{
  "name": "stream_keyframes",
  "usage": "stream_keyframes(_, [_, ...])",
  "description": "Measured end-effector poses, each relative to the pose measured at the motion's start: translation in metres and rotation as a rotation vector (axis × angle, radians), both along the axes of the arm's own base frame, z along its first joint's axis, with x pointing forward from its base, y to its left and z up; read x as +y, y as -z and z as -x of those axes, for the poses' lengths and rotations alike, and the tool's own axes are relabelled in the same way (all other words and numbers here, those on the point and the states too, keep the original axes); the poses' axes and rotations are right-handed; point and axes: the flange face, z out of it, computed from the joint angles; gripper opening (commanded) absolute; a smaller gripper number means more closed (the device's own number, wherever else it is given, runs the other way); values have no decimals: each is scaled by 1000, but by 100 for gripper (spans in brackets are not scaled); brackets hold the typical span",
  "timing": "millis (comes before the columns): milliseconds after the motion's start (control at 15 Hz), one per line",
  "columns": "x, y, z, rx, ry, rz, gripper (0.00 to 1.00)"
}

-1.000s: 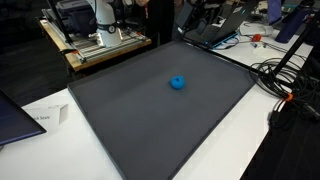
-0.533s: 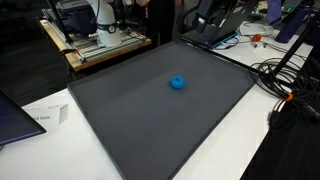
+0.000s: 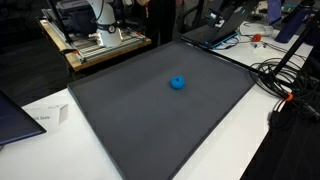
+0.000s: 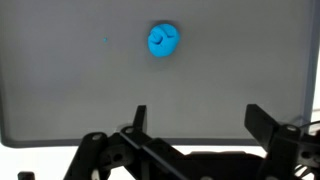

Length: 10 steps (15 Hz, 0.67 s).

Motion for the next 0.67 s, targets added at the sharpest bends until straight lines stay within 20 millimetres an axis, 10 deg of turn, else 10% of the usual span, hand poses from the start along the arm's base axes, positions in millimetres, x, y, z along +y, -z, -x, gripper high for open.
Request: stream_keyframes(667, [70, 128, 5, 173, 283, 147, 100])
